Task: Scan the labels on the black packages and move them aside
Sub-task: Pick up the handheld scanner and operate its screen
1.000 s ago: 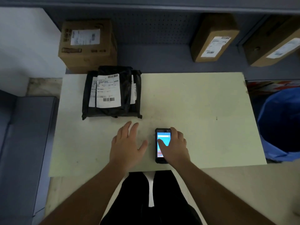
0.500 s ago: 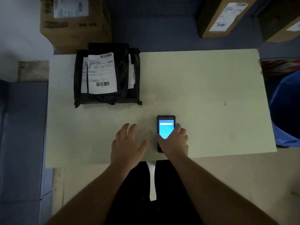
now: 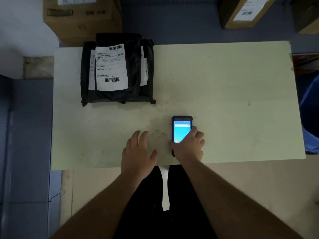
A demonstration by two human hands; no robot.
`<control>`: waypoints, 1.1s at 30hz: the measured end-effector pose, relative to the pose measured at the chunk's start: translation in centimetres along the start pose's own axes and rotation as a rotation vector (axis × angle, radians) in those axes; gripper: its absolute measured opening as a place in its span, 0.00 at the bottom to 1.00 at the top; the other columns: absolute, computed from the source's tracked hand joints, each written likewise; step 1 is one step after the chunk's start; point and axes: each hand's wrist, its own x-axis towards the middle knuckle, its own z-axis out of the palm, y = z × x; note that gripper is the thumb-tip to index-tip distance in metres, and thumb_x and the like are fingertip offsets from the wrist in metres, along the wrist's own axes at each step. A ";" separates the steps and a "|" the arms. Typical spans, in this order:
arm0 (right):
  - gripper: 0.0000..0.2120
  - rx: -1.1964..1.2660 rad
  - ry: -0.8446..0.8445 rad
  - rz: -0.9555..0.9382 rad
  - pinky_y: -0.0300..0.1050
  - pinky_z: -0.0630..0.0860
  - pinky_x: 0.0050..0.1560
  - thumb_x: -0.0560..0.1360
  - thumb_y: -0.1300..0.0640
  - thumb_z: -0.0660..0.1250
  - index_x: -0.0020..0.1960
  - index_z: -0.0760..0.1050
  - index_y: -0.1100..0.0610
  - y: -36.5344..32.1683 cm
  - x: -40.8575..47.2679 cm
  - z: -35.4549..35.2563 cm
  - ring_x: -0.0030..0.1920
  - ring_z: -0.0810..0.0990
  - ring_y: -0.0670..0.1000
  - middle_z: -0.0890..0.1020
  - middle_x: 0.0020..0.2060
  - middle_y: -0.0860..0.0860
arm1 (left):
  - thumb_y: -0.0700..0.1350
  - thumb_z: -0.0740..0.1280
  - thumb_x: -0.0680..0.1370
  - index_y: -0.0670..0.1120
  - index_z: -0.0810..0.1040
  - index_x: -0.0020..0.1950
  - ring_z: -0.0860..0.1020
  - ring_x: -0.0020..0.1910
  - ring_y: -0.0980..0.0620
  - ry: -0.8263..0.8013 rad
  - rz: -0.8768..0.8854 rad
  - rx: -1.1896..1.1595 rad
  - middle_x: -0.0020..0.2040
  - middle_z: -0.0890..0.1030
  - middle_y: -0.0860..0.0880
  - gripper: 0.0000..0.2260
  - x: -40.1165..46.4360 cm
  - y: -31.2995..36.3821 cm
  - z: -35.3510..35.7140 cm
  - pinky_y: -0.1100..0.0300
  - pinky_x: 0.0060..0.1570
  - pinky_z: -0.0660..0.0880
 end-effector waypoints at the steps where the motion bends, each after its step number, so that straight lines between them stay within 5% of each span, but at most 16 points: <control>1: 0.47 0.001 0.000 0.003 0.60 0.79 0.63 0.70 0.45 0.81 0.79 0.58 0.53 0.0 0.0 0.1 0.69 0.70 0.58 0.68 0.71 0.54 | 0.60 0.63 0.80 0.54 0.58 0.81 0.61 0.80 0.45 -0.001 0.000 0.001 0.83 0.58 0.49 0.32 -0.1 -0.1 0.0 0.46 0.73 0.67; 18: 0.43 -0.023 -0.079 0.007 0.58 0.76 0.66 0.71 0.42 0.79 0.76 0.58 0.50 -0.1 0.4 -2.1 0.65 0.77 0.56 0.76 0.67 0.52 | 0.55 0.65 0.80 0.53 0.58 0.81 0.62 0.80 0.46 0.000 0.028 -0.015 0.82 0.59 0.49 0.32 -0.2 0.2 -1.3 0.47 0.73 0.67; 26: 0.41 0.100 -0.149 -0.019 0.47 0.82 0.48 0.70 0.50 0.81 0.74 0.62 0.54 0.1 -0.1 -3.5 0.54 0.74 0.52 0.75 0.61 0.52 | 0.55 0.65 0.80 0.53 0.57 0.81 0.62 0.80 0.46 0.019 0.039 -0.038 0.82 0.60 0.49 0.32 0.0 0.3 -2.6 0.48 0.73 0.67; 33: 0.30 0.182 -0.195 -0.024 0.56 0.87 0.45 0.67 0.52 0.78 0.62 0.67 0.57 0.2 -0.3 -4.5 0.41 0.81 0.51 0.79 0.49 0.54 | 0.54 0.66 0.80 0.51 0.57 0.82 0.64 0.79 0.47 0.064 0.042 -0.081 0.81 0.62 0.49 0.33 0.1 0.1 -3.5 0.48 0.72 0.69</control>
